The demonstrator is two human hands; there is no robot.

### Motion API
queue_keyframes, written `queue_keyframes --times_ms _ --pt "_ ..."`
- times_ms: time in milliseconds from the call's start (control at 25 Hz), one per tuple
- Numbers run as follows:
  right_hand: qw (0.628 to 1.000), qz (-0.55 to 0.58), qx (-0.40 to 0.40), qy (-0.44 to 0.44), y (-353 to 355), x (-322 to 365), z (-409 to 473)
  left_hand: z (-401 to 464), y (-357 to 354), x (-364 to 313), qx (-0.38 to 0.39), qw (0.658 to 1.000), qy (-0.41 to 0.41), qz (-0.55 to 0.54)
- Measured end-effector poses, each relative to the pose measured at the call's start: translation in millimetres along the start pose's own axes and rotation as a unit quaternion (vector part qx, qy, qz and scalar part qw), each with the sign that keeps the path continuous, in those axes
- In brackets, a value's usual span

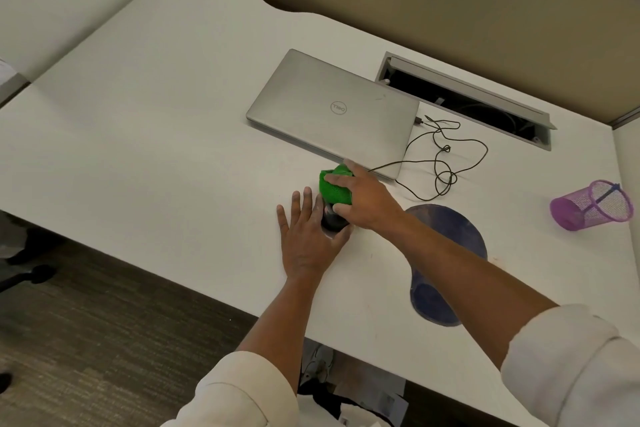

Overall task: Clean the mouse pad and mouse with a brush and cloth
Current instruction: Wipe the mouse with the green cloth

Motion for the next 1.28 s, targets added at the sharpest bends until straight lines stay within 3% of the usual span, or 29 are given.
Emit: queue_keyframes --times_ms 280,480,600,760,1040,1280 --pt "0.991 -0.118 0.026 0.053 -12.1 21.1 -16.0 1.9 -4.2 -1.0 -0.008 1.0 0.008 -0.005" --pt "0.957 -0.252 0.048 0.138 -11.6 35.0 -35.5 1.7 -6.7 -0.5 -0.007 1.0 0.003 0.018" --pt "0.945 -0.303 0.033 0.121 5.3 26.6 -35.5 1.7 -4.8 0.3 -0.018 1.0 0.008 0.003" --pt "0.958 -0.271 -0.046 0.079 29.4 18.2 -17.9 1.2 -3.3 1.0 -0.022 1.0 0.011 -0.003" --pt "0.974 -0.198 -0.024 0.104 -21.6 25.4 -26.2 2.6 -2.6 1.7 -0.005 1.0 0.008 -0.017" --pt "0.963 -0.194 0.11 0.148 -8.2 -1.8 -44.1 0.7 -3.0 2.6 -0.008 1.0 -0.008 0.022"
Point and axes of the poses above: each hand's wrist, its own z-axis towards the middle knuckle, its own y-axis out of the back of the hand, x = y × z, the point moved 6 cm from there along z, towards the middle knuckle, and after that the axes turned 10 degrees about z, right-handed, at the moved point
